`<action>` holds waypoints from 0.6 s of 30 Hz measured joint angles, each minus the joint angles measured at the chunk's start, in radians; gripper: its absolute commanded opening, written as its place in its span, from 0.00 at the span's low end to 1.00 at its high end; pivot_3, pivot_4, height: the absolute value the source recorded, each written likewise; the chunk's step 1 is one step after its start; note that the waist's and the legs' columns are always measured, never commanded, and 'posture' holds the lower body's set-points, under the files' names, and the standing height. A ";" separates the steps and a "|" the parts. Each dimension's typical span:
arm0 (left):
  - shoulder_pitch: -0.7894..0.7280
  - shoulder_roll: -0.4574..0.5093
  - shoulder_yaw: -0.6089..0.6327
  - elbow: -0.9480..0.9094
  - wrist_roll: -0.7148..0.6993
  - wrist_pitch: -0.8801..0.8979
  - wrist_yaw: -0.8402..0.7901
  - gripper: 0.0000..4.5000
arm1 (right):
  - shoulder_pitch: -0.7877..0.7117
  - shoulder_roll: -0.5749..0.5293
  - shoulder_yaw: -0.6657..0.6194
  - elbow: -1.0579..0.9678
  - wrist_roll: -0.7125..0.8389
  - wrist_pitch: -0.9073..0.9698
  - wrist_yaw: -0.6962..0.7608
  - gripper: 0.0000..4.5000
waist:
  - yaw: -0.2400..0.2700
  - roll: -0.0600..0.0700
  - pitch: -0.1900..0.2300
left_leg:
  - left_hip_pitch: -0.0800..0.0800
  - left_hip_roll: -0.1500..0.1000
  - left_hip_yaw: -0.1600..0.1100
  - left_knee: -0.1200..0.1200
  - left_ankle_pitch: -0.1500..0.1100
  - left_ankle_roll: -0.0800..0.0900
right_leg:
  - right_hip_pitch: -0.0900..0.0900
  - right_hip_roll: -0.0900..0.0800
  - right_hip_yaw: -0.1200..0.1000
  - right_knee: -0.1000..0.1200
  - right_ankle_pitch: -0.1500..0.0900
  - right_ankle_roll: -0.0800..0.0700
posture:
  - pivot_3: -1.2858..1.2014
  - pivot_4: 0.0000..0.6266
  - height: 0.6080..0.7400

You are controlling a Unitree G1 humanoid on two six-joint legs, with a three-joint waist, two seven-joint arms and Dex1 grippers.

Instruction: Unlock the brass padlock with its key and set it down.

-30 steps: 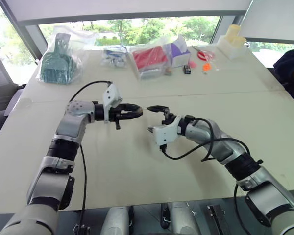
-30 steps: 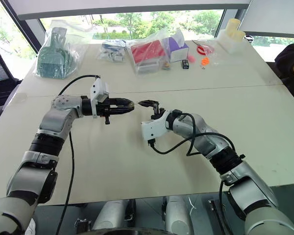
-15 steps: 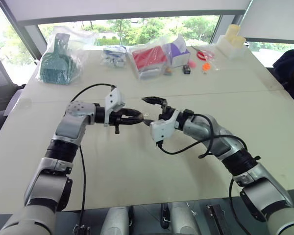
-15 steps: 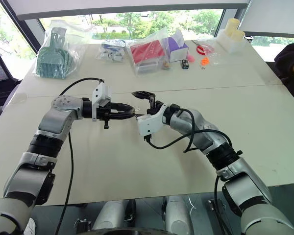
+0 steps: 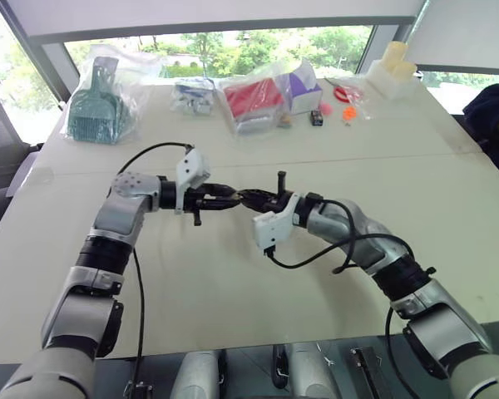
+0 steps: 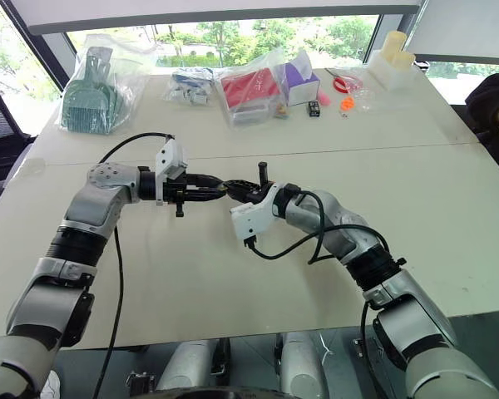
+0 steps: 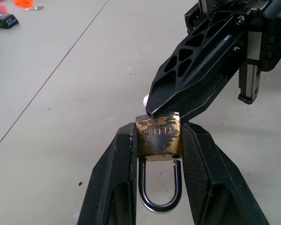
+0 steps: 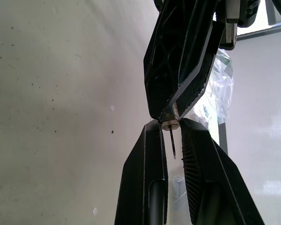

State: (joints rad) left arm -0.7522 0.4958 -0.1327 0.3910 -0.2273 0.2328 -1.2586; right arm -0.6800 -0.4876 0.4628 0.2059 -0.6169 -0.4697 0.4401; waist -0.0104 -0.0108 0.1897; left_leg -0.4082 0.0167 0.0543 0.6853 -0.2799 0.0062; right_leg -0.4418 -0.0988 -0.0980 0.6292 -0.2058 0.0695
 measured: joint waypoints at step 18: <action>0.010 0.013 0.001 -0.020 -0.002 0.046 -0.031 0.17 | -0.021 0.006 0.001 0.033 -0.046 -0.074 0.003 0.22 | -0.001 0.000 0.000 | 0.000 0.000 0.000 0.000 0.000 0.000 | 0.000 0.000 0.000 0.000 0.000 0.000 | 0.52 0.24 1.00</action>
State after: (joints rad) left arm -0.7419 0.5090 -0.1319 0.3706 -0.2297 0.2790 -1.2897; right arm -0.7014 -0.4814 0.4642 0.2393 -0.6624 -0.5442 0.4434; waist -0.0111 -0.0107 0.1897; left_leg -0.4082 0.0167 0.0544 0.6853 -0.2799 0.0062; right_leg -0.4418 -0.0988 -0.0979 0.6292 -0.2058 0.0695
